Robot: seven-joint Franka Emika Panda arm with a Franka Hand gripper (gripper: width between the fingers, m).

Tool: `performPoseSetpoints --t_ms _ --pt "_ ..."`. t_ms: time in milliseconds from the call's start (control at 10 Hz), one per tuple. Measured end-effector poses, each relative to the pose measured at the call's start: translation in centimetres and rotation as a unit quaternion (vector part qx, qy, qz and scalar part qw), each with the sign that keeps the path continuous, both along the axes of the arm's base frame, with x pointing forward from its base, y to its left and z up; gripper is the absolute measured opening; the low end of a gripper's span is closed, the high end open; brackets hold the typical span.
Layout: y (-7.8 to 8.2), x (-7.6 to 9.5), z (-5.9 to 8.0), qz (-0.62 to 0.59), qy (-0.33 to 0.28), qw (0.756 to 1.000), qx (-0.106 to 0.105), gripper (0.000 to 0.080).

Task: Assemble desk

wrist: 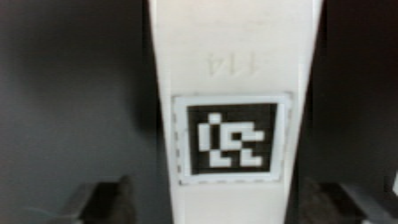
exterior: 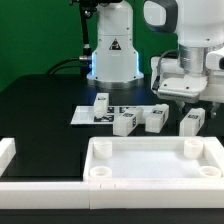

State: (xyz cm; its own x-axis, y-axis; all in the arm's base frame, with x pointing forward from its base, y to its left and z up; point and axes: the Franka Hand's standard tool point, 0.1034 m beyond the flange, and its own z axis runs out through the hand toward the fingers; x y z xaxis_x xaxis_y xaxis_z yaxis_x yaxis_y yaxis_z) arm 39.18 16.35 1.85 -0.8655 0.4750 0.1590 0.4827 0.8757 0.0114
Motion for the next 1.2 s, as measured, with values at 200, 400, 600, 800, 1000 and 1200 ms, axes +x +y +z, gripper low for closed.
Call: performPoseSetpoints --t_ms 200,400,600,800,1000,1200 --pt "0.1 0.3 0.7 -0.04 -0.002 0.999 -0.01 0.061" --pt "-0.9 2.1 3.4 -0.138 -0.007 0.989 -0.055 0.0637" --pt "-0.5 5.1 5.0 -0.201 -0.028 0.977 -0.061 0.0648" --pt "-0.7 5.2 4.8 -0.262 -0.021 0.963 -0.065 0.0649" --pt "-0.7 5.2 4.8 -0.325 -0.017 0.943 -0.071 0.0649" --pt "-0.8 5.7 5.0 -0.416 -0.016 0.906 -0.074 0.0649"
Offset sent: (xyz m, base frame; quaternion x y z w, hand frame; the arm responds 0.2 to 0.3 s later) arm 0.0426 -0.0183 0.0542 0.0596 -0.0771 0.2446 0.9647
